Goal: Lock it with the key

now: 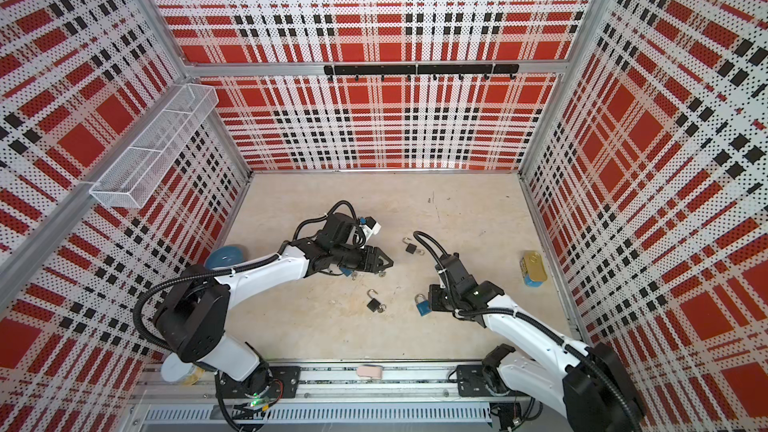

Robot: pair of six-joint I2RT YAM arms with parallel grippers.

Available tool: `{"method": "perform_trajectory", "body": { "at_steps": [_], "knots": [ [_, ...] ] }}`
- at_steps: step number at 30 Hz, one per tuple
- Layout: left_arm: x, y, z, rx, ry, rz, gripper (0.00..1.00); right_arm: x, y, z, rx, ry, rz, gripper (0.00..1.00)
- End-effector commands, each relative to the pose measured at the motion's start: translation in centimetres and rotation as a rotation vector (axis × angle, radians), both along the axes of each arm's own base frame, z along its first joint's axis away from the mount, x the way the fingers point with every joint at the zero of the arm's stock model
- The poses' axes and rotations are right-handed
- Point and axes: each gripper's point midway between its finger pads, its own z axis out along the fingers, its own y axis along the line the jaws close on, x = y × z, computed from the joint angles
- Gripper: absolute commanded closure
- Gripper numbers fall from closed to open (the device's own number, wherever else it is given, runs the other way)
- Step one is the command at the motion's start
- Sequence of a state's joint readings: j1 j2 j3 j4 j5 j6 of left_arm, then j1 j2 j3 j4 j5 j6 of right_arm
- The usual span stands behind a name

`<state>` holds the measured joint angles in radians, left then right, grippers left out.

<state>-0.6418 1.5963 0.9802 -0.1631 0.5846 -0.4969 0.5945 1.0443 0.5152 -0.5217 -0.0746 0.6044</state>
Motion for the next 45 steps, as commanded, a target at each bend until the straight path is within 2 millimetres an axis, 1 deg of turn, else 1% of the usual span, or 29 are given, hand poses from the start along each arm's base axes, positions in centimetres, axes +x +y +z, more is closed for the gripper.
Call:
{"method": "perform_trajectory", "body": {
  "at_steps": [1,5,11,12,17,20,22,24,26,32,35,39,43,45],
  "knots": [
    [0.5,-0.1,0.8,-0.018,-0.029,0.011,0.47,-0.3,-0.7,-0.2,-0.024,0.002,-0.029,1.0],
    [0.4,-0.1,0.7,-0.017,-0.027,0.009,0.47,-0.5,-1.1,-0.4,-0.047,0.017,-0.037,1.0],
    [0.3,-0.1,0.4,-0.015,-0.02,0.006,0.47,0.1,-0.6,-0.8,-0.055,0.022,-0.027,1.0],
    [0.3,-0.1,0.5,-0.015,-0.021,0.006,0.47,0.2,-0.6,-0.9,-0.061,0.025,-0.024,0.99],
    [0.3,-0.1,0.6,-0.018,-0.024,0.003,0.47,1.1,-0.5,-1.0,-0.097,0.023,-0.017,0.83],
    [0.2,0.0,0.5,-0.016,-0.024,0.002,0.47,1.5,-0.2,-1.0,-0.101,0.02,-0.008,0.79],
    [0.2,-0.1,0.4,-0.016,-0.022,-0.001,0.47,1.7,-0.1,-1.0,-0.104,0.019,-0.007,0.73],
    [0.1,0.0,0.5,-0.016,-0.023,-0.002,0.47,1.8,0.0,-1.0,-0.106,0.019,-0.005,0.72],
    [0.1,0.0,0.5,-0.017,-0.024,-0.002,0.47,1.9,0.2,-1.0,-0.098,0.014,0.0,0.69],
    [0.2,0.1,0.5,-0.016,-0.026,-0.002,0.47,2.4,0.4,-0.5,-0.096,0.002,0.005,0.7],
    [0.2,0.4,0.7,-0.015,-0.035,0.003,0.47,2.3,0.3,-0.1,-0.095,-0.005,0.003,0.7],
    [0.3,1.7,0.9,0.019,-0.05,0.026,0.47,2.7,0.5,1.7,-0.075,-0.05,0.01,0.7],
    [0.2,3.4,0.7,0.078,-0.054,0.059,0.48,3.9,0.8,3.9,-0.071,-0.114,0.019,0.69],
    [0.1,4.1,0.7,0.098,-0.055,0.078,0.48,4.8,1.3,5.0,-0.071,-0.144,0.033,0.69]
  ]
}}
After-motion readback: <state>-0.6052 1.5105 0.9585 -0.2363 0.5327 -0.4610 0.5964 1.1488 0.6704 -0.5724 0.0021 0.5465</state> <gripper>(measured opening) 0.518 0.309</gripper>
